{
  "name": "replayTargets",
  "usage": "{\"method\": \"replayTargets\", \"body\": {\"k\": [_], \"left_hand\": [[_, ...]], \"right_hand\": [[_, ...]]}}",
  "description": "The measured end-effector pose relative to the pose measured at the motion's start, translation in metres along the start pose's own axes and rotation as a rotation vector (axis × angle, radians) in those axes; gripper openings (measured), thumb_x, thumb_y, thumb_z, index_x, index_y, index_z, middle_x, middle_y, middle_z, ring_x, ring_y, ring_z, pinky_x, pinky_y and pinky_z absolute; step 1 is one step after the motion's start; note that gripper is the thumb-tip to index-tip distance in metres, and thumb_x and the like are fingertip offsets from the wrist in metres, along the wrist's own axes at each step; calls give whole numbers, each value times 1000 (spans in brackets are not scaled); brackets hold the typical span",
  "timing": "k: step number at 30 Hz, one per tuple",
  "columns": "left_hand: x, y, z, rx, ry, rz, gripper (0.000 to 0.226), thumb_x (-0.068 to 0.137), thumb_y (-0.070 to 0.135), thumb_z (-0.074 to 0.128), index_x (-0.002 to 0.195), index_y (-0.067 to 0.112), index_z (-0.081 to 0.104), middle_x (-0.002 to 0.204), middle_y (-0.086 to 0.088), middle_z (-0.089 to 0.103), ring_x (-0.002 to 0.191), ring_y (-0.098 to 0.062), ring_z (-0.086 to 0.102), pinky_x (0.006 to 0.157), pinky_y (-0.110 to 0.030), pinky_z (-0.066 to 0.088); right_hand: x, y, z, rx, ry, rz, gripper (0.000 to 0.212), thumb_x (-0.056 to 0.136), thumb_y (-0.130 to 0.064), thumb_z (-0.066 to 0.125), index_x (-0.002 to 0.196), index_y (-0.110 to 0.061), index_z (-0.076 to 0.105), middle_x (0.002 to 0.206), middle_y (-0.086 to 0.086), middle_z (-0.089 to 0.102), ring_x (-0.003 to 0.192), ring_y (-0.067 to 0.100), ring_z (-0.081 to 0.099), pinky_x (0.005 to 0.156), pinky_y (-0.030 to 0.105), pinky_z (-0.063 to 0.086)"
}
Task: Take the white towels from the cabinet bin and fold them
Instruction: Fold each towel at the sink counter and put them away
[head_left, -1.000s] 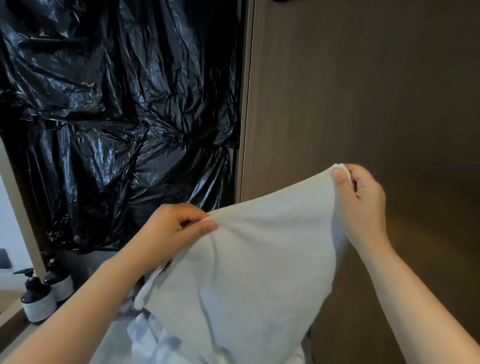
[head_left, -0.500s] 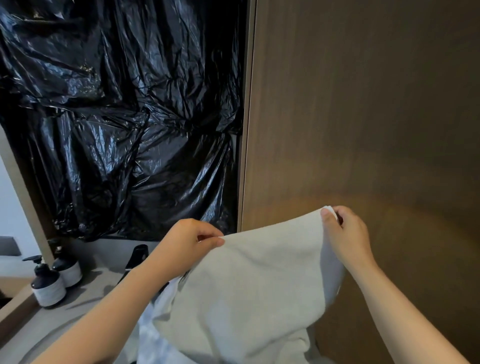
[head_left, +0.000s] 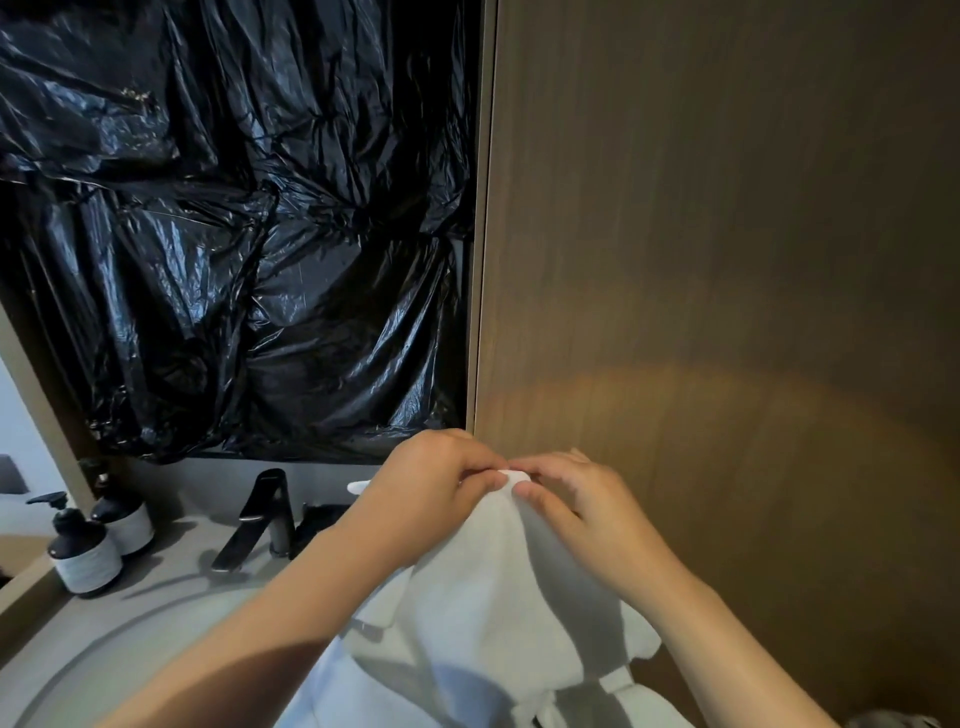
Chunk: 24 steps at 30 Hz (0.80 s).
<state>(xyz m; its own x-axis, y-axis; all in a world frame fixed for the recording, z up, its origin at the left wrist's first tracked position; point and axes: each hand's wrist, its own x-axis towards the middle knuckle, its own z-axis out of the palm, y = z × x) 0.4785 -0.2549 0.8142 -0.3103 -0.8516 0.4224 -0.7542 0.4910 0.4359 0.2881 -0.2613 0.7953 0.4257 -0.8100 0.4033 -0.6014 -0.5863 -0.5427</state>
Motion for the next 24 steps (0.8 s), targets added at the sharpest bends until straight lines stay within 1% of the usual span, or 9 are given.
{"method": "replayTargets", "body": {"k": [2, 4, 8, 11, 13, 16, 18, 20, 24], "left_hand": [[0, 2, 2, -7, -9, 4, 15, 90, 31, 61, 97, 26, 74, 78, 17, 61, 76, 0, 54, 72, -22, 42], [-3, -1, 0, -5, -32, -21, 20, 84, 41, 61, 98, 29, 70, 87, 16, 67, 82, -1, 57, 75, -24, 44], [-13, -17, -12, 41, -104, -108, 15, 87, 39, 65, 99, 31, 67, 91, 16, 66, 82, -1, 57, 76, -25, 46], [-18, -19, -19, -114, -76, -160, 11, 85, 35, 70, 94, 29, 72, 86, 15, 69, 85, 1, 60, 73, -14, 44], [-21, -18, -21, -242, -32, -217, 10, 82, 37, 72, 88, 29, 74, 85, 14, 70, 81, 0, 63, 71, -13, 46], [-24, -19, -24, -480, 60, -299, 15, 82, 40, 73, 85, 27, 67, 78, 2, 70, 69, -9, 61, 66, -23, 46], [-26, -22, -28, -481, 89, -302, 14, 86, 34, 71, 83, 22, 63, 75, -10, 65, 66, -15, 55, 63, -27, 45], [-26, -21, -31, -455, 59, -302, 15, 86, 31, 71, 80, 19, 65, 76, -14, 65, 65, -16, 54, 64, -28, 45], [-25, -16, -39, -433, -34, -342, 18, 80, 31, 76, 71, 18, 69, 62, -1, 63, 56, -6, 51, 59, -18, 42]], "right_hand": [[0, 5, 1, 53, 35, 13, 12, 94, -22, 62, 99, -27, 71, 96, -16, 66, 92, 4, 59, 84, 24, 45], [0, 10, -1, 50, 78, 12, 10, 93, -19, 63, 89, -28, 67, 90, -13, 63, 86, 5, 58, 75, 22, 45], [-4, 25, -13, 20, 132, 74, 11, 97, -25, 54, 88, -25, 61, 90, -12, 59, 85, 2, 55, 71, 16, 42], [-3, 34, -22, -4, 161, 70, 14, 97, -24, 55, 84, -27, 59, 88, -12, 59, 85, 4, 55, 69, 16, 40], [-1, 36, -22, -16, 164, 68, 14, 97, -23, 55, 84, -28, 58, 88, -12, 59, 86, 4, 54, 69, 14, 40], [0, 37, -21, -35, 162, 81, 13, 97, -22, 55, 85, -27, 59, 89, -13, 58, 86, 0, 53, 69, 11, 39], [-2, 38, -21, -26, 167, 87, 12, 96, -20, 55, 86, -25, 60, 88, -13, 59, 87, -1, 53, 70, 11, 39], [-2, 36, -23, -10, 176, 83, 12, 96, -19, 56, 86, -24, 60, 88, -12, 59, 88, 1, 54, 71, 12, 40], [-2, 35, -25, 17, 224, 98, 13, 96, -18, 56, 85, -21, 61, 89, -9, 60, 88, 1, 54, 71, 12, 40]]}}
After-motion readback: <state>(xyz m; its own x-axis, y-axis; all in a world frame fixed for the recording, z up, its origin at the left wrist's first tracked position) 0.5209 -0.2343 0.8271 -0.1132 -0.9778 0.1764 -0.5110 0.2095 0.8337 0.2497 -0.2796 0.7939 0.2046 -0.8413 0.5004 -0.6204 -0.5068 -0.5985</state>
